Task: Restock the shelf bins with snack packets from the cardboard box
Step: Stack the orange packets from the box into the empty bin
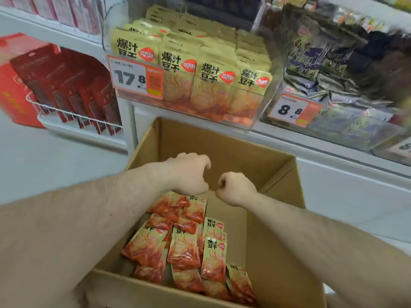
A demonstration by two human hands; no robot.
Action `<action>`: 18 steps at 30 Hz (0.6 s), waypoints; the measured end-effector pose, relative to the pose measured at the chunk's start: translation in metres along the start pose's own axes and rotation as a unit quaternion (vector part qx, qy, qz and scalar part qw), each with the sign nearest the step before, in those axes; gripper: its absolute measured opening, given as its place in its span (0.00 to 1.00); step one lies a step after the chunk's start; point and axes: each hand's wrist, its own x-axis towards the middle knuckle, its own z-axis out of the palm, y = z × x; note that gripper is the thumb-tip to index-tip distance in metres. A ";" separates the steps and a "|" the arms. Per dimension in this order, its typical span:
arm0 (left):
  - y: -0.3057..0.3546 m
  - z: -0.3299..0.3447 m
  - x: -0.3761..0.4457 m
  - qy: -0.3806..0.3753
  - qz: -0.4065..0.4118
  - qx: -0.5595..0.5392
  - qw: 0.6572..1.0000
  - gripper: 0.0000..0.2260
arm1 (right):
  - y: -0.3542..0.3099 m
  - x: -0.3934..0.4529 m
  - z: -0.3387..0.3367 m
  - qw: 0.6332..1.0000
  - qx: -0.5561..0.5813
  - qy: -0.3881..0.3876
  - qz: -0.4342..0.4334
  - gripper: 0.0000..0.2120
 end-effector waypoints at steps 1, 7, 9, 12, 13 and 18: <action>-0.002 0.004 0.001 -0.014 -0.004 -0.021 1.000 0.26 | 0.005 0.007 0.024 0.998 -0.019 -0.067 0.005 0.06; -0.005 0.026 0.011 -0.087 -0.033 -0.021 0.995 0.26 | 0.044 0.021 0.141 0.948 -0.084 -0.303 0.052 0.30; -0.004 0.030 0.014 -0.099 -0.035 -0.011 0.994 0.26 | 0.057 0.017 0.165 0.945 -0.083 -0.309 0.073 0.41; -0.003 0.029 0.019 -0.105 -0.037 -0.010 0.994 0.26 | 0.071 0.012 0.187 0.953 -0.097 -0.281 0.059 0.43; -0.003 0.028 0.021 -0.102 -0.039 -0.015 0.994 0.26 | 0.074 0.013 0.191 0.955 -0.093 -0.278 0.051 0.42; -0.004 0.026 0.021 -0.100 -0.043 -0.030 0.994 0.27 | 0.084 0.035 0.159 0.947 -0.035 -0.319 0.029 0.29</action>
